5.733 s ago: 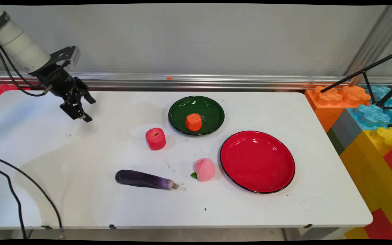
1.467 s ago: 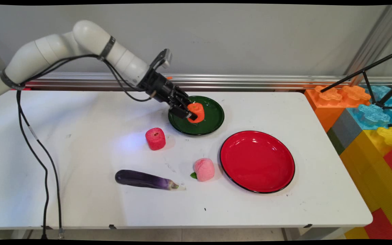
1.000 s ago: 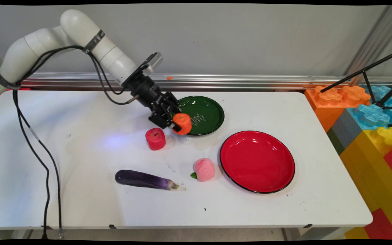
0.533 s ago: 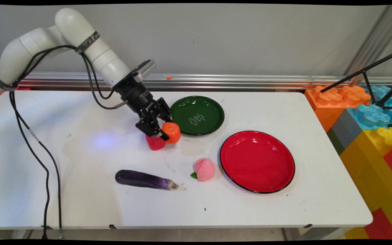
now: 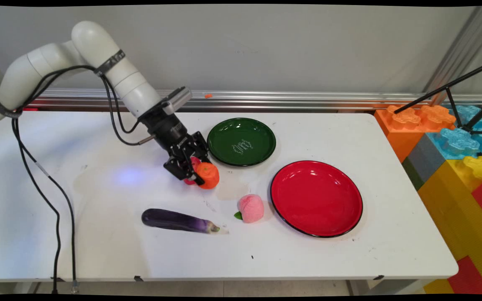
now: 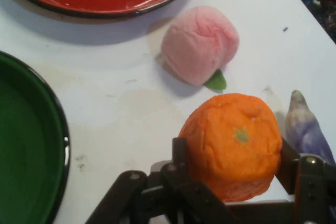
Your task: Place the picked object on the table
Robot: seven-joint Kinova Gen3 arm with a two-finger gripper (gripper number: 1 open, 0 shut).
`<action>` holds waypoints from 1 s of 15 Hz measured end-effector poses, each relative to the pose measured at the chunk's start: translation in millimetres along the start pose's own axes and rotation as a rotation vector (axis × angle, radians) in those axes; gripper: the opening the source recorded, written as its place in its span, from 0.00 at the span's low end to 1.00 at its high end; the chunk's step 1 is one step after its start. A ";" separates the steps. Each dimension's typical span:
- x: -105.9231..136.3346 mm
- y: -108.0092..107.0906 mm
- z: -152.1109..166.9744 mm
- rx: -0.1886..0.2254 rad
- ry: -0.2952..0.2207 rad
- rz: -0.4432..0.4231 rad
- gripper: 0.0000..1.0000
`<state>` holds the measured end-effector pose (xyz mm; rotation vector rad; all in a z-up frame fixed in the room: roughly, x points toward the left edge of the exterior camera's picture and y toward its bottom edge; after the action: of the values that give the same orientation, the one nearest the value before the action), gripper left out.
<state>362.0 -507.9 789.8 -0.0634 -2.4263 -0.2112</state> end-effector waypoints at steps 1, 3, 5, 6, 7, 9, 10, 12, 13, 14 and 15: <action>-2.5 2.1 3.4 -0.006 -0.005 0.008 0.00; -5.9 3.9 8.5 -0.013 -0.012 0.014 0.00; -9.8 4.6 13.8 -0.015 -0.017 0.017 0.00; -11.4 4.6 16.2 -0.014 -0.019 0.019 0.00; -12.4 4.6 17.9 -0.014 -0.020 0.020 0.00; -14.3 4.7 21.9 -0.016 -0.023 0.024 0.00; -15.4 5.1 23.6 -0.018 -0.025 0.025 0.00; -17.4 6.1 27.1 -0.022 -0.029 0.029 0.00; -18.2 6.4 28.6 -0.023 -0.031 0.030 0.00; -19.3 7.0 30.0 -0.025 -0.033 0.031 0.00; -20.0 6.9 31.6 -0.027 -0.036 0.034 0.00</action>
<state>357.6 -495.5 754.1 -0.1217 -2.4561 -0.2286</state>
